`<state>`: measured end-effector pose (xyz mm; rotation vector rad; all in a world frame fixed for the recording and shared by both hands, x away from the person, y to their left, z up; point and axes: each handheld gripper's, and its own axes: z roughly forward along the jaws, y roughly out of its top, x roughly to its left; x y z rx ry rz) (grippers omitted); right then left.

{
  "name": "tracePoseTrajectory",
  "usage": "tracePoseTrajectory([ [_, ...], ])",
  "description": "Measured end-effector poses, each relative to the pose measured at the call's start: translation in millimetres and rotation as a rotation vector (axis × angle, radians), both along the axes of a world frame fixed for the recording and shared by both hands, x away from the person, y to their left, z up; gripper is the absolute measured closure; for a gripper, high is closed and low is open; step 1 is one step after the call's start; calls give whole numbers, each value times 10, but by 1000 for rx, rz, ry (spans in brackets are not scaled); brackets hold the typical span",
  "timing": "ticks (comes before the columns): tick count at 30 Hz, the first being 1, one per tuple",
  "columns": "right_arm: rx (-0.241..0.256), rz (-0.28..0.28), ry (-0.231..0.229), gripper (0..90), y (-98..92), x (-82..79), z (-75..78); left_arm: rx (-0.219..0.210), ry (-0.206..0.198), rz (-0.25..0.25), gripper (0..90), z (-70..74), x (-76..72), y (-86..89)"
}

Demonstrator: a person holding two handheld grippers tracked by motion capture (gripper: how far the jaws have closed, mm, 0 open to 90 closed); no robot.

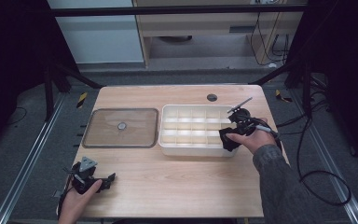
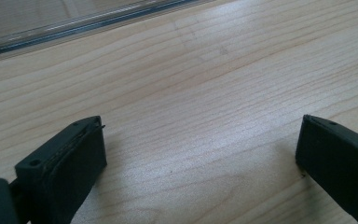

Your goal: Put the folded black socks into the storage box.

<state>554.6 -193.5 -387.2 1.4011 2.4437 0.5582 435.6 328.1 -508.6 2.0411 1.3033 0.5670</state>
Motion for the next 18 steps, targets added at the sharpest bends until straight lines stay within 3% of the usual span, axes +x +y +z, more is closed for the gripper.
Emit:
tracePoseTrajectory([
  [12, 34, -36, -73, 92, -121, -85, 172, -2, -1, -1, 8, 0, 0, -2],
  [18, 45, -45, -82, 77, -175, -99, 235, -1, 0, -1, 8, 0, 0, -2],
])
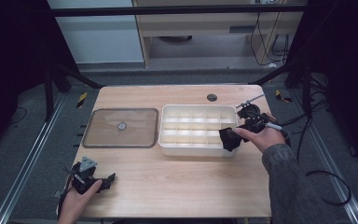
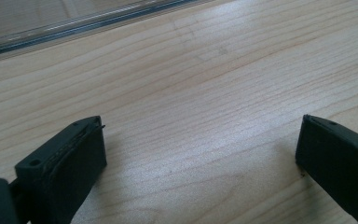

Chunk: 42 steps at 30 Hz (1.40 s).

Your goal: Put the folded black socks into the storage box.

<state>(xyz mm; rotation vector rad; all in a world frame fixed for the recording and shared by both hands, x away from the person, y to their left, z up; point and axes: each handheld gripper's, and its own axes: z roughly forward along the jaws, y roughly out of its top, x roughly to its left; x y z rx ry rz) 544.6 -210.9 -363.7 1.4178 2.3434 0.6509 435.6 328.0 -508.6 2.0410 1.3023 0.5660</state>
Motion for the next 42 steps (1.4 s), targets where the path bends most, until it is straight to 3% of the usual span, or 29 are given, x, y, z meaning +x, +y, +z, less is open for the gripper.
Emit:
tracePoseTrajectory([
  [1, 1, -1, -4, 88, -8, -3, 14, 0, 0, 0, 8, 0, 0, 0],
  [8, -16, 2, -5, 459, -23, -26, 134, 0, 0, 0, 8, 0, 0, 0],
  [13, -14, 29, 8, 676, 4, -31, 210, 2, 1, -1, 8, 1, -1, 0],
  [21, 2, 38, 1, 896, 64, -16, 255, 3, 1, -2, 8, 1, -1, 1],
  [42, 11, 51, 53, 900, 285, 96, 9, 4, 0, -2, 5, 2, 0, -2],
])
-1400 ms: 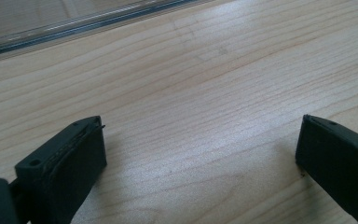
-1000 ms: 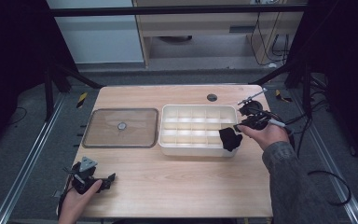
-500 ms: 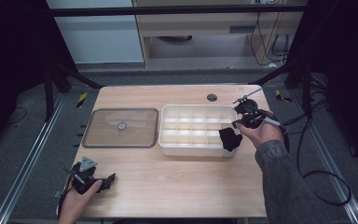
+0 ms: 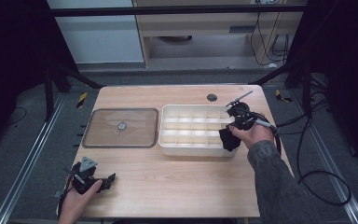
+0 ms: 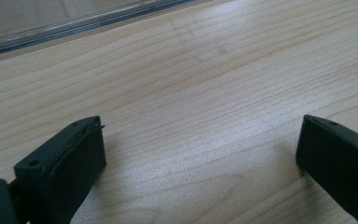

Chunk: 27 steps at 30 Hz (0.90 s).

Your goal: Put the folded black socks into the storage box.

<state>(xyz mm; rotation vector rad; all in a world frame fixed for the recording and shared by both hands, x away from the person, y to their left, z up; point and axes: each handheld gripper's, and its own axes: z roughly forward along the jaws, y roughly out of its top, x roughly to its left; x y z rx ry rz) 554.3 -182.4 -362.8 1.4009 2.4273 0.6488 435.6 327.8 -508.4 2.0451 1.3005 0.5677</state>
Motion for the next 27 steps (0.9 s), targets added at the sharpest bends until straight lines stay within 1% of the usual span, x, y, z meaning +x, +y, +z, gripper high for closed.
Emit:
tracePoseTrajectory([
  [3, -2, 0, 7, 900, 7, 23, -39, 1, -1, -2, 5, 0, 1, -2],
  [4, -6, -7, 11, 900, 11, 30, -56, 1, 0, -2, 5, 0, 1, -2],
  [6, -28, 2, 17, 900, 8, 46, -94, 0, -1, -2, 5, 0, 1, -3],
  [7, -29, 0, 22, 900, 1, 53, -111, 0, -1, -3, 5, -1, 1, -3],
  [11, -25, -24, 35, 900, -35, 86, -187, 1, -1, -3, 5, -1, 1, -4],
  [16, -13, -39, 40, 900, -82, 110, -252, 2, -1, -4, 4, 0, 1, -4],
  [18, -23, -34, 39, 900, -90, 112, -264, 2, -1, -4, 4, 0, 1, -4],
  [21, -24, -42, 46, 900, -99, 109, -306, 3, -1, -6, 4, 0, 1, -4],
  [23, -29, -31, 43, 900, -93, 106, -334, 6, 1, -9, 4, 2, 0, -4],
  [25, -31, -31, 45, 900, -86, 102, -356, 4, -1, -10, 4, 0, -1, -5],
  [27, -23, -38, 47, 900, -98, 110, -376, 4, -1, -11, 4, 0, -2, -6],
])
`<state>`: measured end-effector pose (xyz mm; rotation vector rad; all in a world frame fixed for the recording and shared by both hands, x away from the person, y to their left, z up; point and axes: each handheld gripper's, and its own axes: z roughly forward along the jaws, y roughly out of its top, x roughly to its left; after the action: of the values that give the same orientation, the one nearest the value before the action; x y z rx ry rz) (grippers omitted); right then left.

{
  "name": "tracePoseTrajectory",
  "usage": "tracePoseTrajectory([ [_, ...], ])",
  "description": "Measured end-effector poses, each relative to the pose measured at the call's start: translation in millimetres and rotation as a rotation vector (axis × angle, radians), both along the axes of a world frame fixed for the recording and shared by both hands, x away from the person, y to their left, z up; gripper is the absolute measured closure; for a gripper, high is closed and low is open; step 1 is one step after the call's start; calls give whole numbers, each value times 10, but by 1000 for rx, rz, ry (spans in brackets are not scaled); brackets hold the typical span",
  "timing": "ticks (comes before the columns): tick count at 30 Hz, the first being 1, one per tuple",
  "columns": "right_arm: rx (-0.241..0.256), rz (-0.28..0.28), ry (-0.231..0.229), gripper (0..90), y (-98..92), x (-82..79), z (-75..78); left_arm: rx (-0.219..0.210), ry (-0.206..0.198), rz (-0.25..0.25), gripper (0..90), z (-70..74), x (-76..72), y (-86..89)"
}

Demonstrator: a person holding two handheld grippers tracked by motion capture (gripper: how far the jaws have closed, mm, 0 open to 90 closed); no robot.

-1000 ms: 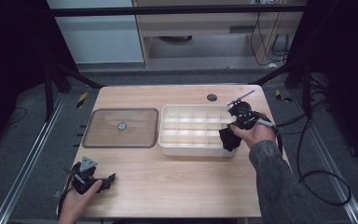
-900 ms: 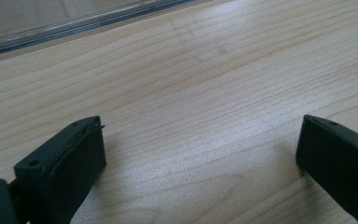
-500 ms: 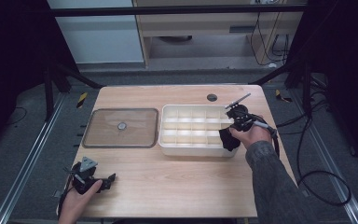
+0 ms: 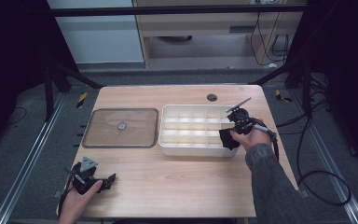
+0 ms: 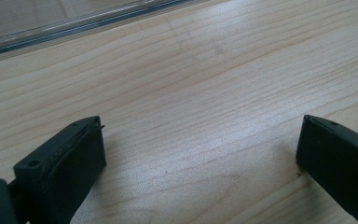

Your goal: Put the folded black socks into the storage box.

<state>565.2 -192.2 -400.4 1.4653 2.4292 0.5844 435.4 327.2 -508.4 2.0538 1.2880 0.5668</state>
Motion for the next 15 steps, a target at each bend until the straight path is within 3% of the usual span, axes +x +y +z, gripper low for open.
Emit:
tracePoseTrajectory([
  [15, 26, 8, 16, 900, -24, -51, -123, -1, 4, -2, 2, 0, -4, -11],
])
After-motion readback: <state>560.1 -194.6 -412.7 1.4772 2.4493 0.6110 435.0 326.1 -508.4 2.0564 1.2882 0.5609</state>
